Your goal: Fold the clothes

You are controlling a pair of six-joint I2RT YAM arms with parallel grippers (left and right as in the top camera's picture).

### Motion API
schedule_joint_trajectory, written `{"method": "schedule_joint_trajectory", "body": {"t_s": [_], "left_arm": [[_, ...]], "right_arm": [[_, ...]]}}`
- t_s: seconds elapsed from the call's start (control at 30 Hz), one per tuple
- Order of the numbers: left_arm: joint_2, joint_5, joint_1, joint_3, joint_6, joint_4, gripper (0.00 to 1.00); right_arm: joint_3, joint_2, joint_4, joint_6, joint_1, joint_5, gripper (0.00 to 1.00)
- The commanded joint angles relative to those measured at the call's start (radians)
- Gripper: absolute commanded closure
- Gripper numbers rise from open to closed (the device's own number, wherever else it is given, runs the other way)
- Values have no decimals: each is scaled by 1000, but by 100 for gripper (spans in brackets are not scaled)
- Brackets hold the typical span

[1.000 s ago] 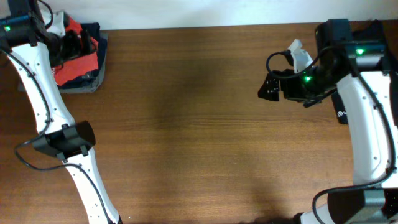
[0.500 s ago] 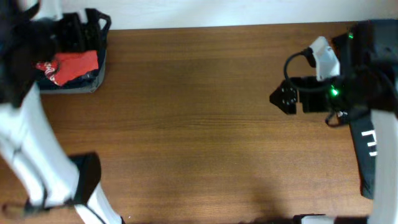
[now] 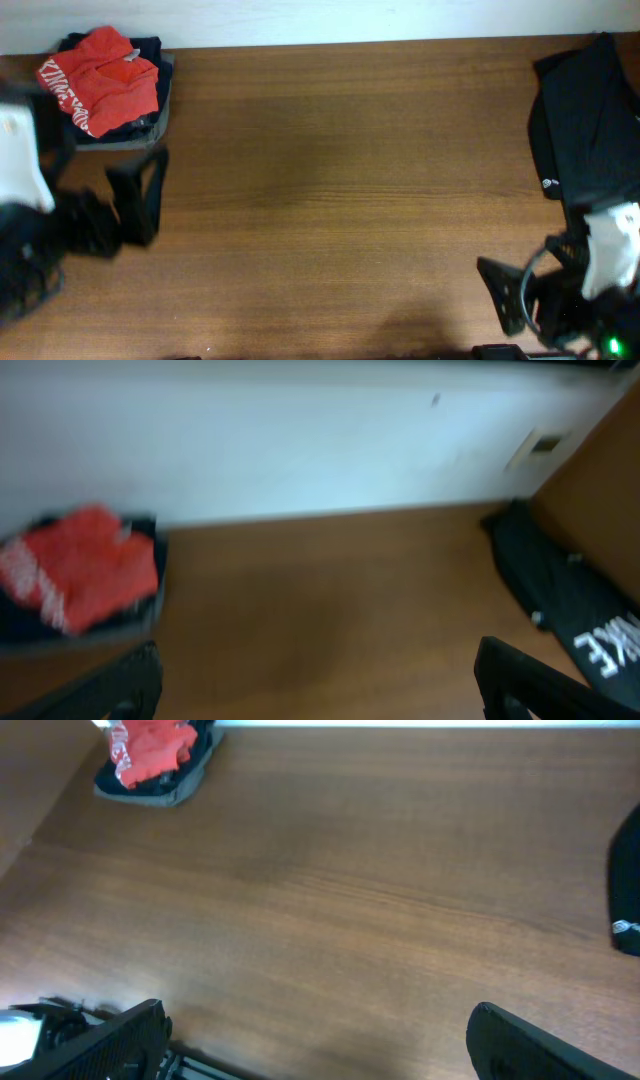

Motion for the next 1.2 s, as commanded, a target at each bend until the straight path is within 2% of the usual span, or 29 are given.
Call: {"method": "schedule_joint_trajectory", "body": {"t_s": [0.0,0.2,0.4,0.43,0.53,0.73,0.87,1.0,1.17], "left_arm": [[-153,-65,-3,-179,-6,18,1],[-473,-67,-3,-629,5,201,1],[-870,-24,-3,-1211,-37,566,1],[-974,-13,-3,-1360,-68,674,1],[-1108,-14,-3,-1571,-108,811,1],[-1161,-18,-3,-1793,-108,904,1],[-1157,-26,-3,-1897,-108,929,1],[-1157,-55,-3,-1946,-108,963,1],[-1157,-148,-3,-1951,-108,967,1]], "right_arm": [[-18,-27,-5,8,-7,37,1],[-18,-44,-6,8,-7,68,1],[-34,-46,-5,8,-7,69,1],[-46,-52,-3,8,-7,70,1],[-88,-81,8,9,-7,93,1],[-303,-255,135,26,-7,121,1],[-502,-428,296,112,-7,261,1],[-632,-524,416,113,-7,297,1],[-729,-534,486,113,-7,313,1]]}}
